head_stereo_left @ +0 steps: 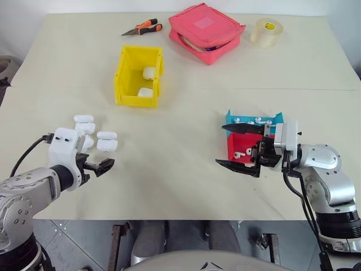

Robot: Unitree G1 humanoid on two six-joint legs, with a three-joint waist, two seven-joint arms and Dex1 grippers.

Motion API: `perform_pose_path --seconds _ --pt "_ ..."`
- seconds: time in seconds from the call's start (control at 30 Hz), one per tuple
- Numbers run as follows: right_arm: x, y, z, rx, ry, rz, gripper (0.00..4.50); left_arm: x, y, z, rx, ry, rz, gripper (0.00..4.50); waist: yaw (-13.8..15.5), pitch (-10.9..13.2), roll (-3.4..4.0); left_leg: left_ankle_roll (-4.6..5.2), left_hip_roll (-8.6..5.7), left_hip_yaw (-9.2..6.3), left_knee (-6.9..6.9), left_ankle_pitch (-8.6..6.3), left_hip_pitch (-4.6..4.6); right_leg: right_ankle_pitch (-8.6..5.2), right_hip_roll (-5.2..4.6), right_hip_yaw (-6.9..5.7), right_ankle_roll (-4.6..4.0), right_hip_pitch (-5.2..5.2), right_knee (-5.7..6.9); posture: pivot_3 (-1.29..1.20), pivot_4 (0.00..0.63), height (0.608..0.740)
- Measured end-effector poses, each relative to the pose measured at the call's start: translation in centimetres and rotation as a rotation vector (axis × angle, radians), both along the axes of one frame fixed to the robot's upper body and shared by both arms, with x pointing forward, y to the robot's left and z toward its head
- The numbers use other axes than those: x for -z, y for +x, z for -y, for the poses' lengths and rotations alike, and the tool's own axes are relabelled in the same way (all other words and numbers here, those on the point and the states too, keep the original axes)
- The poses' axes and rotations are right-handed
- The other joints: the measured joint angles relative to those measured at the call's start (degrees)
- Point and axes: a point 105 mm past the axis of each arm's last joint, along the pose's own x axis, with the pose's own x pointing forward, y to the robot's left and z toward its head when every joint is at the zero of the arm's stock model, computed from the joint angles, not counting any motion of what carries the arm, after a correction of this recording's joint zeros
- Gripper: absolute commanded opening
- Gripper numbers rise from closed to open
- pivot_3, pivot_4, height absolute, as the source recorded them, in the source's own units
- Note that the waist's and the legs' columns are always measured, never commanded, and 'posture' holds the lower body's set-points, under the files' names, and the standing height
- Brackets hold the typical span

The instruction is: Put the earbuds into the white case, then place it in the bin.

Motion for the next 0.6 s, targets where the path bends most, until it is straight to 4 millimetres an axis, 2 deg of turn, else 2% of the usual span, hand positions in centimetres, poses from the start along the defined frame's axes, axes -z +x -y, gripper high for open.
perform_pose_path --seconds 0.33,0.6 --pt "0.2 -0.2 0.0 0.029 0.01 -0.003 4.5 0.7 2.6 1.5 -0.064 -0.009 0.002 4.48 0.1 0.0 -0.01 0.0 -0.08 0.0 0.04 0.0 0.0 0.0 0.01 0.01 0.0 0.0 0.04 0.0 0.15 0.74" --pt "0.1 -0.5 -0.2 0.043 0.015 0.004 4.5 0.4 3.6 1.6 -0.067 0.039 -0.008 4.48 0.1 0.0 -0.02 0.0 -0.06 0.0 0.06 0.0 0.0 0.0 0.03 0.0 0.0 -0.01 0.07 0.0 0.15 0.74"
